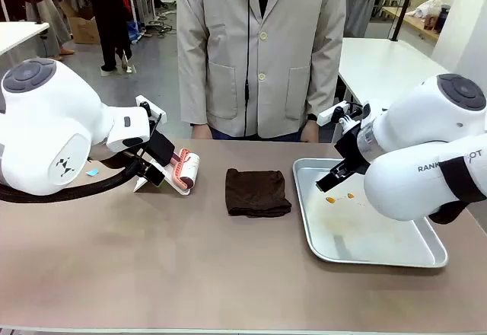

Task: Clean the surface of the table.
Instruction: Hold the Lint Roller with your left hand and the towel with your right hand.

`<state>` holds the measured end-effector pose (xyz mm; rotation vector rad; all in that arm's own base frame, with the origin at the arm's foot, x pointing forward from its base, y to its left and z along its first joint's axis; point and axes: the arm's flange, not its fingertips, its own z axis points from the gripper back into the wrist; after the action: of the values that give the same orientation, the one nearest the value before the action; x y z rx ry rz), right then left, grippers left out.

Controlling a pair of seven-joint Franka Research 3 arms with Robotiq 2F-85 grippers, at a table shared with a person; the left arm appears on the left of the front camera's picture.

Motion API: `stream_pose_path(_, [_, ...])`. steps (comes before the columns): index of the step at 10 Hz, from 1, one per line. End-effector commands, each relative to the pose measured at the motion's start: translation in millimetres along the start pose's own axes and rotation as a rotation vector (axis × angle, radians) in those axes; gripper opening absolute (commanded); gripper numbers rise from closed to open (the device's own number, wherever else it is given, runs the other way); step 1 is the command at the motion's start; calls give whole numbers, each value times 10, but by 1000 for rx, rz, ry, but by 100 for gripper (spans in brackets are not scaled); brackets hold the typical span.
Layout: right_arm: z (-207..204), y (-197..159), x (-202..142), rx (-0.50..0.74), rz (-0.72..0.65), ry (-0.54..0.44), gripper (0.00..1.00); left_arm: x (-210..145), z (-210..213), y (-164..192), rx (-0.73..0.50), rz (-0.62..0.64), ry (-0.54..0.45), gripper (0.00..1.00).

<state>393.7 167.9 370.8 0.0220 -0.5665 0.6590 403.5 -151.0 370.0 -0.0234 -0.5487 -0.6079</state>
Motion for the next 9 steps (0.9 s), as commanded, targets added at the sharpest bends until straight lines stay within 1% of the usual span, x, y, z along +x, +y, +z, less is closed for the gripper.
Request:
stream_pose_path(1, [0, 0, 0, 0, 0, 0, 100, 0, 1, 0, 0, 0, 0, 100])
stream_pose_path(9, [0, 0, 0, 0, 0, 0, 100, 0, 1, 0, 0, 0, 0, 100])
